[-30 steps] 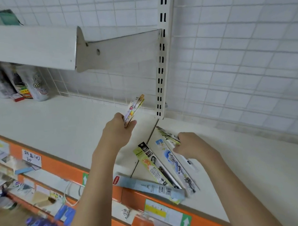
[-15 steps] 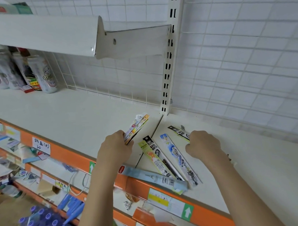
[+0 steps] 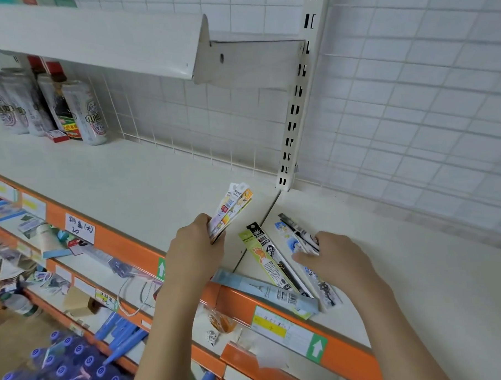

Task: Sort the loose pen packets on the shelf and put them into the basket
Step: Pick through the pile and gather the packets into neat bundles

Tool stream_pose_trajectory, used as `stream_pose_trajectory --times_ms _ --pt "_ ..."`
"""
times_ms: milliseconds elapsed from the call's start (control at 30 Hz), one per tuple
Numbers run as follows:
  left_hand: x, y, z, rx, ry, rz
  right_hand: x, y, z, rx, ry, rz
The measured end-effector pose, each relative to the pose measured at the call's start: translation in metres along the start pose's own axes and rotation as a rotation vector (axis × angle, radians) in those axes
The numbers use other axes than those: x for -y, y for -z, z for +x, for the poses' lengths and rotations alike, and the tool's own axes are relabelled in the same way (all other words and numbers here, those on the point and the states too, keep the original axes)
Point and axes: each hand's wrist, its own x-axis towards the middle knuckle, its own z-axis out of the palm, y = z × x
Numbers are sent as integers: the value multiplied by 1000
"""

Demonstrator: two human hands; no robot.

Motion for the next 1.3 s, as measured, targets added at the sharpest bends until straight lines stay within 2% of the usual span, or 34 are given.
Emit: stream_pose_trajectory --times_ms 133,333,533,733,800,1100,1300 --pt "-2 1 -5 -16 -16 -6 -7 -4 -2 52 -22 -45" --pt "-6 0 -6 -18 -33 -24 -17 7 -6 -25 -24 11" --pt "-7 -1 -6 -15 -51 -18 9 14 -8 -42 43 3" --pt "2 5 -6 -38 -33 -9 38 -7 -4 162 89 -55" --pt "5 7 -6 -42 -16 -16 41 -7 -2 185 92 -39" --pt "10 13 -3 -62 20 -13 7 16 7 52 98 -21" --pt "5 8 -3 -34 15 5 17 12 1 82 167 -57"
